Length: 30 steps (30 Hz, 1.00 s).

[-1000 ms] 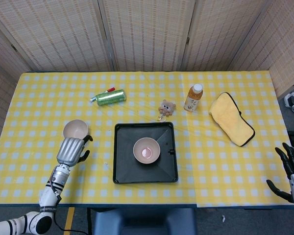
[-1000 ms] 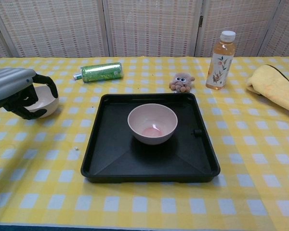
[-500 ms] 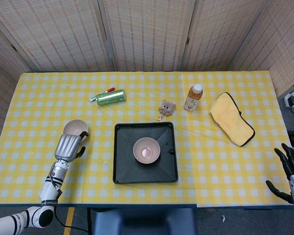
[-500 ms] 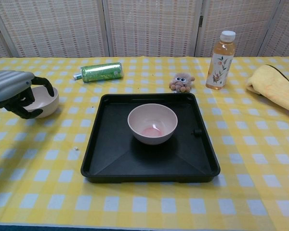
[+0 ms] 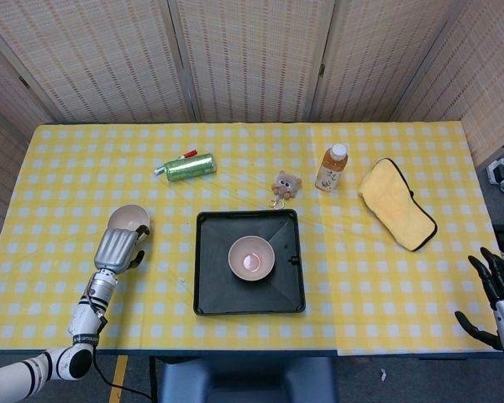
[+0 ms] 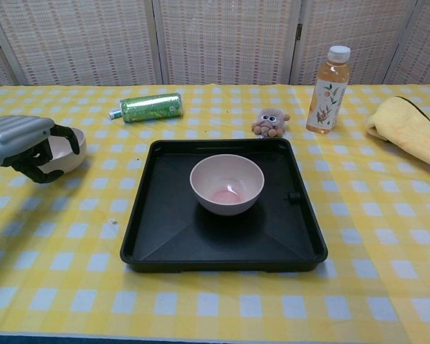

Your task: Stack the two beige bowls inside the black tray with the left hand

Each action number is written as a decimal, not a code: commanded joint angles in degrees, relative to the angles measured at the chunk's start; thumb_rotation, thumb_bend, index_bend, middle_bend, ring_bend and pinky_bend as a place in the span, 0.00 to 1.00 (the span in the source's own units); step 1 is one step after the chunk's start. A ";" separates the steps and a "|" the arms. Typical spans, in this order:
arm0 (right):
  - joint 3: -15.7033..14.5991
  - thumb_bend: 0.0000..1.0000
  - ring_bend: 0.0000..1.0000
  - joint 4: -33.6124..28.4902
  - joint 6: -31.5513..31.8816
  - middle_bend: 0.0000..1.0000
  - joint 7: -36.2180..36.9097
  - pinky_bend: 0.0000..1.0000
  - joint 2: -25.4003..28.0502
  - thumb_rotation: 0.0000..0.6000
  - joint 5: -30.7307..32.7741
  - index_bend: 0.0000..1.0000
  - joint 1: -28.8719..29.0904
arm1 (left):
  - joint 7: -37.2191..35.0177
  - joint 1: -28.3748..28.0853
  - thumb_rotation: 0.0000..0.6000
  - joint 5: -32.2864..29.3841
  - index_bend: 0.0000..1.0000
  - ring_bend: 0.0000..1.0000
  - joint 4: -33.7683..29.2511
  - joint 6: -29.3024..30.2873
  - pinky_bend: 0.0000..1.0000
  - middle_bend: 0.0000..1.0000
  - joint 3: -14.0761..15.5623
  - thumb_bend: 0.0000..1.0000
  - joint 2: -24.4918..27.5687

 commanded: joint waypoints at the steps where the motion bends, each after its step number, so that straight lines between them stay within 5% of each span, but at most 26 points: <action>1: 0.02 0.28 0.00 0.10 -0.01 0.00 0.26 0.00 0.07 1.00 0.21 0.00 -0.04 | -0.99 -0.10 1.00 0.40 0.37 1.00 0.68 0.47 1.00 1.00 -0.30 0.43 -0.31; 15: 0.20 0.28 0.00 -0.26 -0.39 0.00 -0.66 0.00 -0.12 1.00 0.69 0.00 0.13 | -3.54 0.62 1.00 0.77 0.38 1.00 1.26 0.91 1.00 1.00 -0.20 0.43 0.63; 30: 0.79 0.28 0.00 -0.48 -0.56 0.00 -1.77 0.00 -0.42 1.00 1.90 0.00 0.16 | -7.19 -0.36 1.00 1.31 0.53 1.00 8.36 -2.23 1.00 1.00 0.05 0.43 -1.08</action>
